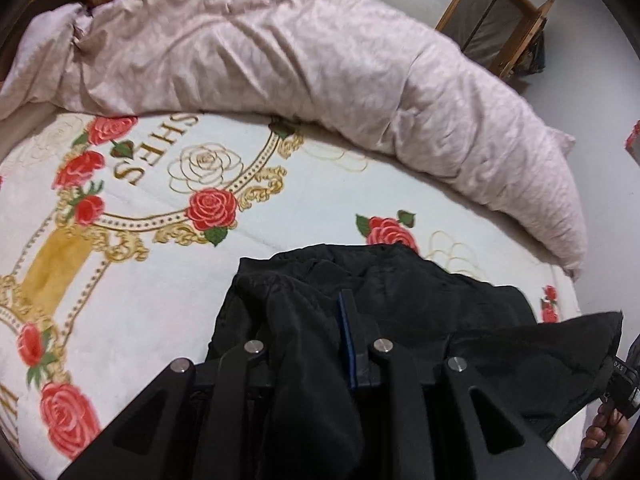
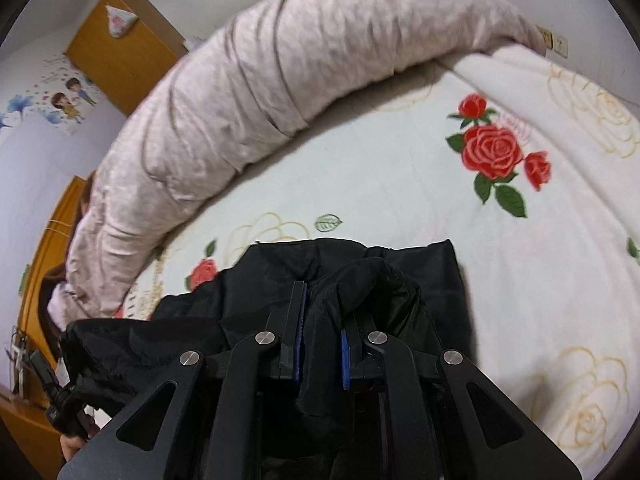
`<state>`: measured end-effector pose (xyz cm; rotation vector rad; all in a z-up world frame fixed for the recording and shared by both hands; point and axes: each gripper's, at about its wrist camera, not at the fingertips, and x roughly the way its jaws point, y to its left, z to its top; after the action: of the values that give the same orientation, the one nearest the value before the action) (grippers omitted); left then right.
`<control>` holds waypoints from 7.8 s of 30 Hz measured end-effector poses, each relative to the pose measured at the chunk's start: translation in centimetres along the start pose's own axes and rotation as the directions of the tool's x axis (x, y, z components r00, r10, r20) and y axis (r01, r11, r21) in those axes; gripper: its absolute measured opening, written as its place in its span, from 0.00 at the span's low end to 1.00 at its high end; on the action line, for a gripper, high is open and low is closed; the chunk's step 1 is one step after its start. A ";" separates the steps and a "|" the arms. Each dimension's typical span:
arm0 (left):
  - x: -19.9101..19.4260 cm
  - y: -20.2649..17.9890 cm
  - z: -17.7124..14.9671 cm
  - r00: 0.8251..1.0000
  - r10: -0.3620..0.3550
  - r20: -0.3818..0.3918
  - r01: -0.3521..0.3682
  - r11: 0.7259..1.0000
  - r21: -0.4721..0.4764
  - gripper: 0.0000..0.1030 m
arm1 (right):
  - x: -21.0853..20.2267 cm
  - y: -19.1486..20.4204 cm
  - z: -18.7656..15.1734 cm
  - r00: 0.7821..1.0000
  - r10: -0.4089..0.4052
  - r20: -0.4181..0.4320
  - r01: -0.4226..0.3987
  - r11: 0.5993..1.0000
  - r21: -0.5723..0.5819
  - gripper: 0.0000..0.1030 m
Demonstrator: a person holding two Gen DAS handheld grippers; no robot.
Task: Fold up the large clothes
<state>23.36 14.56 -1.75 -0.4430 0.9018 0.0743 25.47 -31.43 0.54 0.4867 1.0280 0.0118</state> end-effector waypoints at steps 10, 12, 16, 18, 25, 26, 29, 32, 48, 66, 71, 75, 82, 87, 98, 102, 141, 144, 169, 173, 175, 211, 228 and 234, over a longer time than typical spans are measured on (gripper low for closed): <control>2.8 0.3 0.9 0.998 -0.056 -0.020 0.056 0.998 -0.028 0.37 | 3.4 -2.0 0.8 0.997 0.060 -0.043 -0.056 0.994 0.093 0.23; 1.4 0.3 1.3 0.995 -0.099 0.020 0.099 0.994 -0.034 0.51 | 2.7 -2.1 1.0 0.994 0.101 -0.032 -0.097 0.989 0.111 0.32; -1.4 0.3 2.0 0.982 -0.161 0.100 0.167 0.985 -0.051 0.70 | 0.4 -2.2 1.6 0.976 0.216 0.033 -0.219 0.962 0.162 0.69; -2.2 0.4 2.4 0.982 -0.146 0.117 0.153 0.986 -0.059 0.71 | -0.9 -1.8 1.9 0.976 0.205 0.075 -0.214 0.967 0.137 0.70; -4.8 0.9 2.9 0.977 -0.086 0.197 0.099 0.994 -0.057 0.75 | -3.6 0.2 1.7 0.979 0.118 0.164 -0.116 0.993 -0.025 0.70; -4.5 0.4 2.7 0.980 -0.082 0.181 0.089 0.996 -0.029 0.75 | -3.4 0.8 1.4 0.982 0.099 0.161 -0.089 0.994 -0.065 0.70; -2.5 -1.6 1.3 0.990 -0.095 0.106 0.088 0.994 0.068 0.75 | -1.4 2.7 0.4 0.993 0.045 0.107 -0.025 0.983 -0.182 0.70; 0.6 -4.6 -0.1 0.992 -0.123 0.007 0.121 0.979 0.165 0.75 | 1.2 4.1 -0.5 0.998 -0.009 0.056 0.024 0.962 -0.274 0.70; 13.0 -7.7 -0.9 0.998 0.025 0.062 -0.043 0.950 0.311 0.78 | 13.2 0.1 0.3 0.965 -0.262 0.002 0.250 0.917 -0.311 0.73; 3.3 -13.1 0.6 0.989 -0.090 0.114 0.035 0.911 0.410 0.74 | 2.3 6.2 1.0 0.957 -0.190 0.218 0.255 0.908 -0.332 0.74; 6.7 -17.2 -1.4 0.994 -0.110 -0.007 0.102 0.893 0.439 0.74 | 4.9 6.7 0.0 0.968 -0.213 0.136 0.249 0.897 -0.366 0.56; 11.4 -18.6 -2.6 0.996 -0.058 -0.067 0.082 0.892 0.444 0.74 | 8.4 4.4 -0.3 0.960 -0.273 0.062 0.277 0.897 -0.344 0.55; 14.9 -19.2 -3.3 0.999 -0.040 -0.034 0.051 0.890 0.452 0.75 | 12.3 1.5 -0.5 0.957 -0.276 0.084 0.289 0.907 -0.306 0.55; 16.0 -19.0 -3.7 0.999 -0.044 -0.008 0.043 0.894 0.445 0.75 | 13.3 0.9 -0.6 0.960 -0.252 0.124 0.278 0.914 -0.296 0.55; 13.6 -19.2 -2.3 0.999 -0.009 -0.042 0.026 0.897 0.442 0.73 | 9.5 3.5 -0.1 0.944 -0.290 0.156 0.326 0.891 -0.317 0.55; 8.5 -17.5 -0.9 0.999 -0.052 0.014 0.040 0.884 0.466 0.73 | 5.1 7.1 -1.0 0.957 -0.195 0.214 0.262 0.898 -0.353 0.55; 12.1 -1.4 0.8 0.996 0.025 0.084 -0.046 0.963 0.267 0.79 | 10.3 0.4 -1.9 0.958 -0.239 0.161 0.282 0.894 -0.348 0.55; 12.6 -1.5 0.7 0.996 0.025 0.085 -0.047 0.964 0.262 0.80 | 10.7 0.3 -1.7 0.959 -0.232 0.161 0.275 0.899 -0.340 0.55; 6.1 -2.6 2.5 0.995 0.041 0.094 -0.062 0.972 0.228 0.78 | 4.4 3.2 -1.6 0.955 -0.201 0.218 0.270 0.892 -0.362 0.56; 1.1 -4.5 1.1 0.990 -0.026 0.138 -0.011 0.964 0.266 0.78 | 0.5 5.2 -4.1 0.967 -0.137 0.215 0.213 0.897 -0.388 0.57; 0.2 -5.8 -0.8 0.992 -0.063 0.112 0.027 0.954 0.300 0.78 | 0.7 5.7 -6.1 0.978 -0.135 0.159 0.189 0.894 -0.405 0.57; 5.5 -14.6 -9.2 0.996 0.042 -0.079 -0.006 0.912 0.411 0.80 | 6.0 5.6 -10.9 0.974 -0.224 -0.030 0.183 0.861 -0.475 0.60; 3.0 -15.7 -3.7 1.000 0.026 -0.009 -0.020 0.908 0.419 0.72 | 1.9 8.3 -5.3 0.979 -0.187 0.083 0.205 0.874 -0.441 0.61; 8.9 -13.1 -2.1 0.992 0.075 -0.103 -0.032 0.929 0.368 0.72 | 7.0 3.7 -3.3 0.962 -0.274 -0.021 0.248 0.898 -0.364 0.61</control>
<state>30.60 0.76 -5.24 -0.0745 1.0173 -0.0707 27.25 -25.23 -5.14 0.0115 1.1261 -0.0219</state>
